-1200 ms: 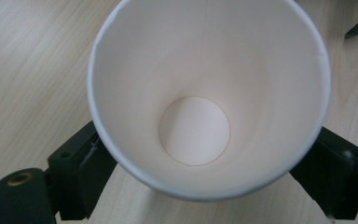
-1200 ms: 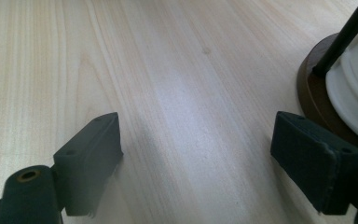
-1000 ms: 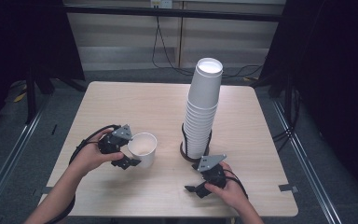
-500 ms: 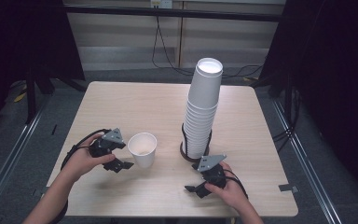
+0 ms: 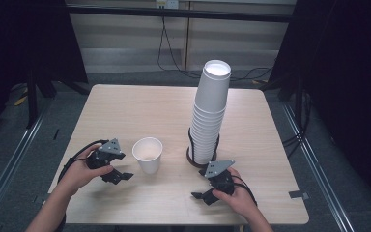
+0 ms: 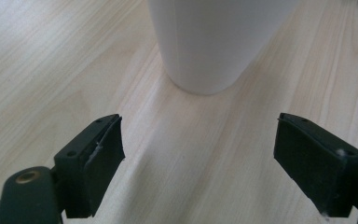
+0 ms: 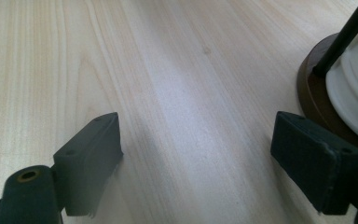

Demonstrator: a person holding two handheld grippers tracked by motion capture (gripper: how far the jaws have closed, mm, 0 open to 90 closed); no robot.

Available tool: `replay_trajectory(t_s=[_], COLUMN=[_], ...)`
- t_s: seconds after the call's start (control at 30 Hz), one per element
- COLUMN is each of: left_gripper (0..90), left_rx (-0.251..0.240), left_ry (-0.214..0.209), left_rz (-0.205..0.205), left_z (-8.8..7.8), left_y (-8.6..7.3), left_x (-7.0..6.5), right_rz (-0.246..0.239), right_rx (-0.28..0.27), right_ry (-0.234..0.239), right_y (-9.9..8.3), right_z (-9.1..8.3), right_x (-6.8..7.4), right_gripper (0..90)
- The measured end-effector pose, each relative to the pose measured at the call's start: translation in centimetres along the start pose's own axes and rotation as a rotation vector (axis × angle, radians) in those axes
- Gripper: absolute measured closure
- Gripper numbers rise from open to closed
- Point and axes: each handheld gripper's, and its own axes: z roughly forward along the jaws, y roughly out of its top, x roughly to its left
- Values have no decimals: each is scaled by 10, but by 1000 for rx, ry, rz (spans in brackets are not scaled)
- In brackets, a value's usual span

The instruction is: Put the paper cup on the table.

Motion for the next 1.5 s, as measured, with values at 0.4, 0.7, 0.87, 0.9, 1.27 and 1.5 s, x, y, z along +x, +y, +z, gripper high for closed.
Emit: replay_trajectory(t_s=[0.4,0.7,0.87,0.9,1.27,1.5], left_gripper=[158,157,156,157,152,135], left_rx=[-26,-24,-22,-27,-55,-93], left_ry=[5,17,17,19,24,26], left_rz=[-28,-19,-7,-7,4,6], left_z=[3,8,10,12,16,17], left_y=[-15,-26,-32,-33,-44,-48], left_x=[-3,-5,-7,-7,-9,-9], right_rz=[0,-1,-1,-1,-1,0], right_rx=[0,0,0,0,0,0], right_ry=[2,2,2,2,2,2], right_y=[0,0,0,0,0,0], right_z=[0,0,0,0,0,0], right_x=[0,0,0,0,0,0], right_gripper=[156,156,156,156,156,156])
